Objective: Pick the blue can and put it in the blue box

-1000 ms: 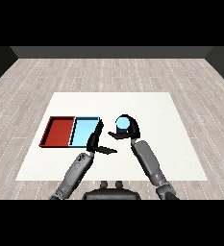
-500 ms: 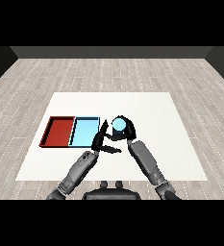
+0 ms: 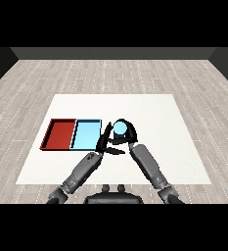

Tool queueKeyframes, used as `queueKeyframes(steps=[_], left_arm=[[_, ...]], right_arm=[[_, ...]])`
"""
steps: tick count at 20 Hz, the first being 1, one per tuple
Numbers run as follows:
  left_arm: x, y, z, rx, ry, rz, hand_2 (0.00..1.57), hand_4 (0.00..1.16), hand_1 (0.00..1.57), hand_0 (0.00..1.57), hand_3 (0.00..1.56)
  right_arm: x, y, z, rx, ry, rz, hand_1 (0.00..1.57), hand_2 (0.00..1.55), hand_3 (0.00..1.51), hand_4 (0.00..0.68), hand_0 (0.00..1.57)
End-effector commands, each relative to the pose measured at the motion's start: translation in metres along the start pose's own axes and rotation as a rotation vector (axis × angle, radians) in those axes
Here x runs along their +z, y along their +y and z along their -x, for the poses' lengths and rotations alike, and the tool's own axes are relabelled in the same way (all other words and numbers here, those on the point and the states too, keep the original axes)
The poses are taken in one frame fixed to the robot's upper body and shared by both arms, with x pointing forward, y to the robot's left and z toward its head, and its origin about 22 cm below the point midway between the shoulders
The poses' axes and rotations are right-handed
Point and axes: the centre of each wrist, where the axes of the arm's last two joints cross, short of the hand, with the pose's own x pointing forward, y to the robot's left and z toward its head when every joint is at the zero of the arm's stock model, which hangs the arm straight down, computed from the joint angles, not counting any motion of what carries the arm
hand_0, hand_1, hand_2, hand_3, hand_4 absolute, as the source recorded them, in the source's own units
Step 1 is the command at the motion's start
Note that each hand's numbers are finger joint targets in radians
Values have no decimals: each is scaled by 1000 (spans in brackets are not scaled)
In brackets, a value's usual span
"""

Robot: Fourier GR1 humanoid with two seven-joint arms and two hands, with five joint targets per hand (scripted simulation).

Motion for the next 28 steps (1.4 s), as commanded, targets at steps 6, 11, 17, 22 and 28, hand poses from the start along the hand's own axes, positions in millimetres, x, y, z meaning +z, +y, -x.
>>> queueKeyframes(steps=[6,11,17,22,28], left_arm=[[-7,-13,-10,-28,20,10,0,0,0,0,0],[-5,-21,4,-32,19,-6,0,0,0,0,0],[-2,-17,-4,-21,23,18,0,0,0,0,0],[-11,-30,-4,-54,5,22,0,0,0,0,0],[-18,-19,-7,-53,44,-41,0,0,0,0,0]], right_arm=[[12,12,5,-19,-11,-22,1428,1463,1381,552,1428],[15,16,-9,-1,-17,-36,1428,1462,1377,546,1428],[2,19,10,-22,0,-51,1455,1462,1366,525,1455],[11,33,-4,6,-18,-60,1433,1447,1351,522,1433],[13,31,-3,-17,-25,-66,1446,1447,1363,497,1446]])
